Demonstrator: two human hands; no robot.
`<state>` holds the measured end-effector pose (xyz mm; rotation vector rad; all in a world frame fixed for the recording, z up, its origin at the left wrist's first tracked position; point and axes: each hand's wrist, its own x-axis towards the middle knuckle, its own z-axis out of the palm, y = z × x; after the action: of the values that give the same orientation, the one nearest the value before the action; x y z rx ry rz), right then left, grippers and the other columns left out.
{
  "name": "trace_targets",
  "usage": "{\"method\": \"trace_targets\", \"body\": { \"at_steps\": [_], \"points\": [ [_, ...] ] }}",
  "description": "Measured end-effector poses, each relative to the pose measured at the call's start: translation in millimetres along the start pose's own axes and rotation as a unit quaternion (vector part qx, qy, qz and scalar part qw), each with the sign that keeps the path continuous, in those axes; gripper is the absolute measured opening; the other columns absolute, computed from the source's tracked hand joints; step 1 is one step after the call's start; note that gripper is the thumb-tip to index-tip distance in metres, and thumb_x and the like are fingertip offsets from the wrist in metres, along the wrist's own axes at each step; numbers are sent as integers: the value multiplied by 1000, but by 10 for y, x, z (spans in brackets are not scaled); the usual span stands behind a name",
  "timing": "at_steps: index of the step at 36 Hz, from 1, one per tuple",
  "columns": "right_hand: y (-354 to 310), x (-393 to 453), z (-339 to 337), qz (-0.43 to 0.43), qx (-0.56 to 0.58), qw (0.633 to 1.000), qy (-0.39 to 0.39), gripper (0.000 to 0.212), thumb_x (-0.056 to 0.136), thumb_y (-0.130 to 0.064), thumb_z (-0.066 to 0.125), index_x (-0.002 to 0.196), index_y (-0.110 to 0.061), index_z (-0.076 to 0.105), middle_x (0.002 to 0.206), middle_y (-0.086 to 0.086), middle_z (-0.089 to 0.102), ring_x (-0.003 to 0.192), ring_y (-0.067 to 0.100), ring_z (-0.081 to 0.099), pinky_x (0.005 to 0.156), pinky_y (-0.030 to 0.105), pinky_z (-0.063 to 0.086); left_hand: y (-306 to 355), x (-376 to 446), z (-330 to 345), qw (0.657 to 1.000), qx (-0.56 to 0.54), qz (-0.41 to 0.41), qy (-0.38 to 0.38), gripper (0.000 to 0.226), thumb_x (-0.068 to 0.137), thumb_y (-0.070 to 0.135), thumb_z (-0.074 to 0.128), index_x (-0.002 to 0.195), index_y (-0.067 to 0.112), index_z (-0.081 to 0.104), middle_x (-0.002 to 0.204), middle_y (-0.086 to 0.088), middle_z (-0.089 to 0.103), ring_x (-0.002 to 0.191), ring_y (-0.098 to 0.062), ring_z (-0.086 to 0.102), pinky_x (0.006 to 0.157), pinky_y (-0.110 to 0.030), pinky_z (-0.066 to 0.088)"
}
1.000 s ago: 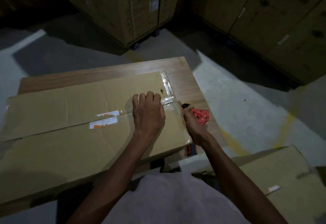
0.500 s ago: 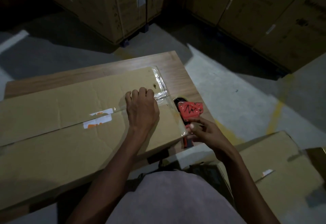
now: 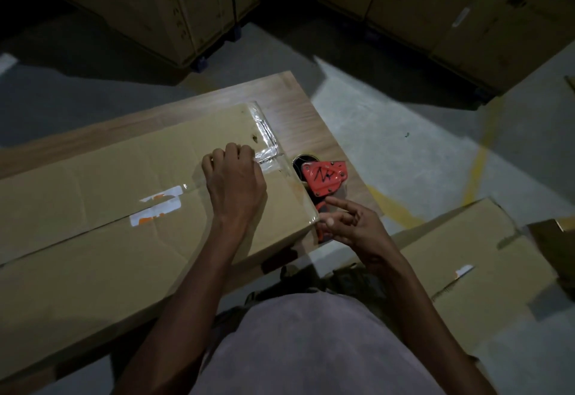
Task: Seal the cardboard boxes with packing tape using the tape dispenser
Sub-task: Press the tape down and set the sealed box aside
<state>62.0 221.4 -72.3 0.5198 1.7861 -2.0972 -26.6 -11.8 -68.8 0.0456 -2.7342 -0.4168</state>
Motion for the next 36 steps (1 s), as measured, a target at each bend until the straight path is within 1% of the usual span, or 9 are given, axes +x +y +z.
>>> {"method": "trace_targets", "body": {
  "at_steps": [9, 13, 19, 22, 26, 28, 31, 34, 36],
  "points": [
    [103, 175, 15, -27, -21, 999, 20, 47, 86, 7, 77, 128, -12, 66, 81, 6, 79, 74, 17, 76, 62, 29, 61, 9, -5, 4, 1000, 9, 0, 4, 12, 91, 18, 59, 98, 11, 65, 93, -10, 60, 85, -32, 51, 81, -45, 37],
    [145, 304, 9, -10, -24, 1000, 9, 43, 86, 10, 75, 122, -14, 69, 82, 3, 78, 78, 17, 76, 65, 29, 62, 10, -3, -6, 1000, 5, 1, -2, 13, 91, 18, 59, 100, 11, 65, 94, -10, 60, 86, -32, 51, 80, -44, 36],
    [194, 443, -19, 73, 37, 995, -51, 49, 86, 7, 74, 132, -4, 65, 95, 11, 71, 82, 20, 71, 71, 33, 63, 8, 0, -13, 1000, 5, 4, -5, 13, 91, 16, 57, 99, 10, 65, 94, -11, 60, 86, -33, 51, 81, -44, 36],
    [184, 467, -13, 115, 60, 987, -100, 65, 81, -14, 82, 141, -7, 59, 99, 5, 76, 79, 14, 73, 76, 32, 61, 13, -5, -17, 1000, 6, 2, -9, 15, 91, 17, 56, 100, 9, 65, 95, -11, 60, 87, -33, 51, 81, -44, 36],
    [179, 464, 50, 129, 86, 977, -143, 113, 47, -55, 101, 143, -14, 57, 92, -4, 76, 74, 7, 72, 70, 28, 60, 23, -17, -23, 1000, 2, 0, -16, 15, 91, 16, 56, 101, 9, 65, 97, -11, 60, 89, -33, 51, 81, -44, 36],
    [169, 472, 77, 129, 89, 977, -145, 104, 56, -51, 98, 143, -12, 57, 88, -6, 76, 72, 5, 70, 66, 26, 59, 26, -11, -29, 1000, 6, 0, -23, 14, 92, 17, 56, 100, 10, 64, 98, -11, 60, 90, -34, 51, 82, -45, 36],
    [168, 490, 102, 138, 101, 978, -118, 69, 87, -30, 73, 148, -5, 50, 76, -6, 72, 60, 4, 63, 60, 23, 57, 32, -2, -37, 1000, 16, -1, -27, 14, 93, 17, 55, 100, 9, 64, 98, -12, 60, 90, -35, 51, 81, -46, 37],
    [175, 482, 121, 157, 121, 976, -85, 30, 102, -9, 62, 132, -8, 60, 74, -2, 71, 54, 5, 58, 60, 24, 58, 51, -2, -31, 1000, 17, -1, -24, 13, 92, 16, 55, 98, 8, 63, 96, -13, 60, 89, -35, 51, 80, -46, 37],
    [170, 470, 152, 157, 93, 981, -61, 20, 102, 1, 60, 120, -7, 65, 73, 2, 70, 51, 5, 55, 58, 24, 58, 60, 2, -28, 1000, 18, -1, -25, 14, 92, 16, 55, 99, 8, 63, 96, -13, 60, 89, -35, 51, 80, -46, 37]
  ]
}}
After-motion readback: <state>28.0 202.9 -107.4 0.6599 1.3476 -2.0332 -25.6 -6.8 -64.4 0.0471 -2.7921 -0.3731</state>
